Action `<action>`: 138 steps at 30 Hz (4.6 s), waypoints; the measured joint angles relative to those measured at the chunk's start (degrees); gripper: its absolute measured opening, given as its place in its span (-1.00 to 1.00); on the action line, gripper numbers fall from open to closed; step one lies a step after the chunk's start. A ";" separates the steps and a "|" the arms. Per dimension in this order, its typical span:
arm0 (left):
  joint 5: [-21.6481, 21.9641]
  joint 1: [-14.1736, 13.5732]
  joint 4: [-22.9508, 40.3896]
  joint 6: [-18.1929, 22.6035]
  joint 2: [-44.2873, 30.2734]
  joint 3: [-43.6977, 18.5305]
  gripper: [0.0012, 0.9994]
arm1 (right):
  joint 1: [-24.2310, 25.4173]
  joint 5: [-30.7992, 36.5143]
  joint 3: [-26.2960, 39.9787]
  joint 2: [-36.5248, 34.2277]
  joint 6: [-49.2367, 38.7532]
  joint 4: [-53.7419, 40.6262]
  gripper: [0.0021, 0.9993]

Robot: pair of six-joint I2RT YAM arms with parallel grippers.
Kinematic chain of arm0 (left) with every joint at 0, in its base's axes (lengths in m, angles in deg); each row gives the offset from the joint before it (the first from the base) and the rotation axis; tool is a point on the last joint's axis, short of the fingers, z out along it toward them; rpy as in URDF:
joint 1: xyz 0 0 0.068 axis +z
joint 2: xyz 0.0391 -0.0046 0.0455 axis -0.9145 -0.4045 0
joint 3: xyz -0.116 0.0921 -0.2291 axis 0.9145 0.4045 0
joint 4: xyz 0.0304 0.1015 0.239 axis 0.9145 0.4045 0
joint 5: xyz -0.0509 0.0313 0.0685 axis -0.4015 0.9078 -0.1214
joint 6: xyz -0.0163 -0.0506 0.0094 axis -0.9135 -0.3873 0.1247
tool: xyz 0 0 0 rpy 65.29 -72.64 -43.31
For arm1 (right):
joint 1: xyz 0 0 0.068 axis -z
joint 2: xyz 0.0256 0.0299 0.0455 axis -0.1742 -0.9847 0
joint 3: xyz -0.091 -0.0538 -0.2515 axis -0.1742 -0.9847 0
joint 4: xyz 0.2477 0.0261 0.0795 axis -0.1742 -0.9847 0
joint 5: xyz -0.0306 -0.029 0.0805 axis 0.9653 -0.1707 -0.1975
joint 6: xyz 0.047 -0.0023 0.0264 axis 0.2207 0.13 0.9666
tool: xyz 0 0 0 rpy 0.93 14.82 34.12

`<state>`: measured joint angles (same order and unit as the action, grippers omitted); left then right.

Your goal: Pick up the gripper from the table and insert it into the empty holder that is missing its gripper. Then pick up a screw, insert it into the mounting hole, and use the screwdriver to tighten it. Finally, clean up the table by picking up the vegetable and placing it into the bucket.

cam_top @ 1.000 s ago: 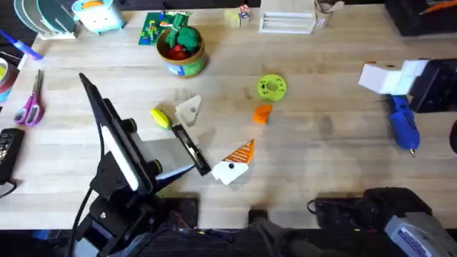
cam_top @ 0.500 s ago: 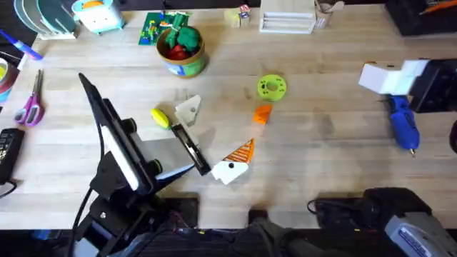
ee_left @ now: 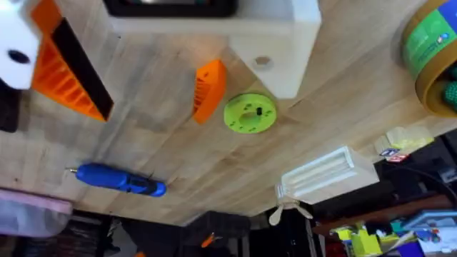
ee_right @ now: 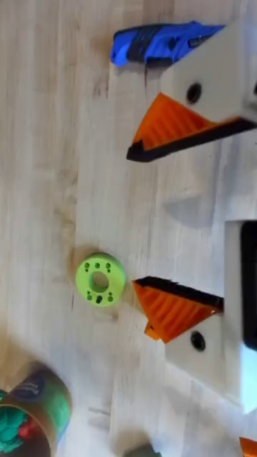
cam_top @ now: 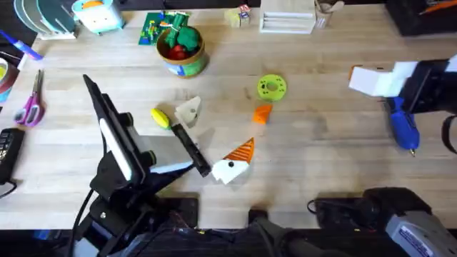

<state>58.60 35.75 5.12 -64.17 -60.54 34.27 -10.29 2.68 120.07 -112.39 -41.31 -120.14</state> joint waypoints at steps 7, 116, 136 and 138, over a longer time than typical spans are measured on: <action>0.00 0.00 0.00 -7.57 0.01 0.00 0.99 | -5.74 -1.92 0.06 -11.53 0.22 -2.45 0.99; 0.47 0.00 0.02 -15.92 0.00 0.00 0.99 | -20.84 -64.71 0.48 -50.04 45.88 38.68 -0.98; 2.40 0.20 0.09 -16.71 0.00 0.00 0.99 | -24.12 -59.62 0.48 -50.15 49.31 39.89 -0.99; 2.49 0.22 0.11 -16.79 0.00 0.00 0.99 | -24.52 -59.07 0.48 -50.22 49.53 40.22 -0.99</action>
<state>61.09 35.97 5.23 -80.96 -60.54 34.27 -34.81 -56.39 120.55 -162.60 8.22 -79.92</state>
